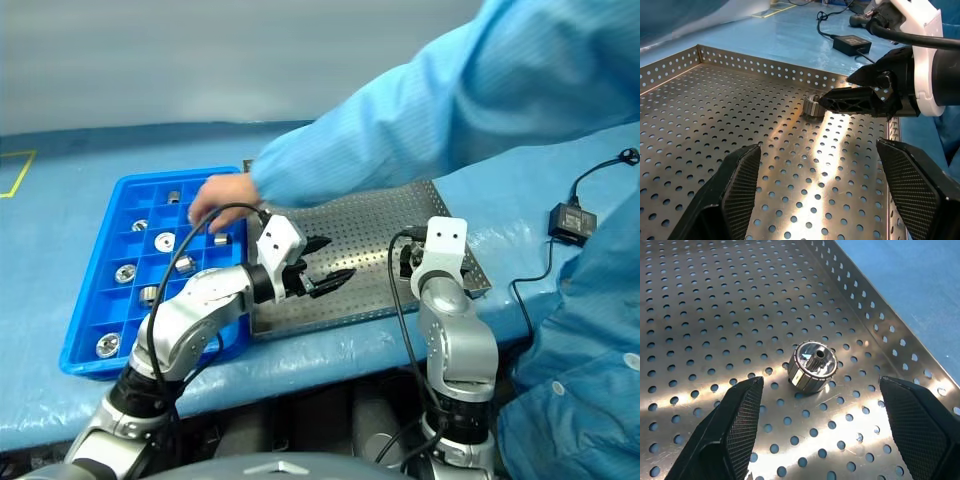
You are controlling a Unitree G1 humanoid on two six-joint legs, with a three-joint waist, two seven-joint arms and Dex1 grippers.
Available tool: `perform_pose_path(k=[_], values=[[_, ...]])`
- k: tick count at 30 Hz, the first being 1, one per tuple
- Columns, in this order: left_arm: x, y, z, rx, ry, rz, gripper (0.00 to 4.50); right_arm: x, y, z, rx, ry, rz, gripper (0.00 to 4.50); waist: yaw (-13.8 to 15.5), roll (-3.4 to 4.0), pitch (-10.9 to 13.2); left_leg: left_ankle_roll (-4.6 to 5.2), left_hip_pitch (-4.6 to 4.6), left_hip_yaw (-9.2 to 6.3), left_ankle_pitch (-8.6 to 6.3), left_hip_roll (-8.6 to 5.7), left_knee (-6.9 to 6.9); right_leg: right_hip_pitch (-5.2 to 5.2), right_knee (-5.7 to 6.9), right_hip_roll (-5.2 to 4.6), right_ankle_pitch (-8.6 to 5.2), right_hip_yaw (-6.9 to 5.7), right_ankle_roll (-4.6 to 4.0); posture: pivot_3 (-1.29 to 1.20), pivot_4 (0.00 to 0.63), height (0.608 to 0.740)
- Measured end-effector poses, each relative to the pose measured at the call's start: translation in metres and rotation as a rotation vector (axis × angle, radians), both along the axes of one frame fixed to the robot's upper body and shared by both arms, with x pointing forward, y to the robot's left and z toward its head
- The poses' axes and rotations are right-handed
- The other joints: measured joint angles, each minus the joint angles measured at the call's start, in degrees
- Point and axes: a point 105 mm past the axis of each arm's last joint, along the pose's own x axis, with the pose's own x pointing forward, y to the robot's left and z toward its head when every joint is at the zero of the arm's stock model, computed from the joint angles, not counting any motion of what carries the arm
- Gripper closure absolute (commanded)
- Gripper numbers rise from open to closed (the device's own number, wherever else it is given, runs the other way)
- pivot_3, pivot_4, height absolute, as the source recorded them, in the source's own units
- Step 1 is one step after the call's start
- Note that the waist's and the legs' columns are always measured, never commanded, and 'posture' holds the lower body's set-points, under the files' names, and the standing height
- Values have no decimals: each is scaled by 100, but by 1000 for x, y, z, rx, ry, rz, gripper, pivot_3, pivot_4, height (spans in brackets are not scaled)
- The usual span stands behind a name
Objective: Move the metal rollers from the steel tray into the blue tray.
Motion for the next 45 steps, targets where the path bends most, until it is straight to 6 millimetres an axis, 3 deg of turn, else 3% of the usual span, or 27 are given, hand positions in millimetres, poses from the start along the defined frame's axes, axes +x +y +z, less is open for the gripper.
perform_pose_path(k=[16, 18, 26, 30, 36, 45], values=[[-8, -3, 10, -9, -28, -9, 490, 20, 34, 21, 216, -19, 48, 613, 20, 9, 0, 2, -2, 3, 0, 19, 17, -4, 15, 16, -1, 10, -4, -173, 150, 740], [-7, -2, 10, -6, -26, -2, 490, 26, 32, 23, 229, -18, 30, 613, 17, 10, 0, 2, -1, 7, 0, 19, 21, -3, 15, 16, 0, 14, -3, -174, 150, 740], [-6, -2, 10, -4, -28, 6, 490, 50, -8, 16, 182, 9, -280, 613, -16, 19, 3, 4, 1, 25, -1, 14, 20, -10, 17, 22, 4, 39, 4, -158, 150, 740], [-5, -1, 10, -1, -33, 19, 490, 60, -16, 9, 198, 27, -378, 613, -9, 20, 2, 5, 1, 25, -2, 10, 15, -10, 16, 27, 10, 40, 13, -143, 150, 740], [-4, 4, 12, -2, -45, 47, 490, 65, -11, -18, 260, 117, -407, 613, 11, 22, 3, 11, 0, 33, -5, 14, 15, -11, 12, 27, 25, 51, 39, -115, 150, 740], [-3, 9, 9, 6, -29, 76, 490, 67, -3, -20, 281, 124, -400, 613, 45, 24, 4, 12, 0, 34, -5, 18, 18, -11, 11, 27, 26, 53, 41, -105, 150, 740]])
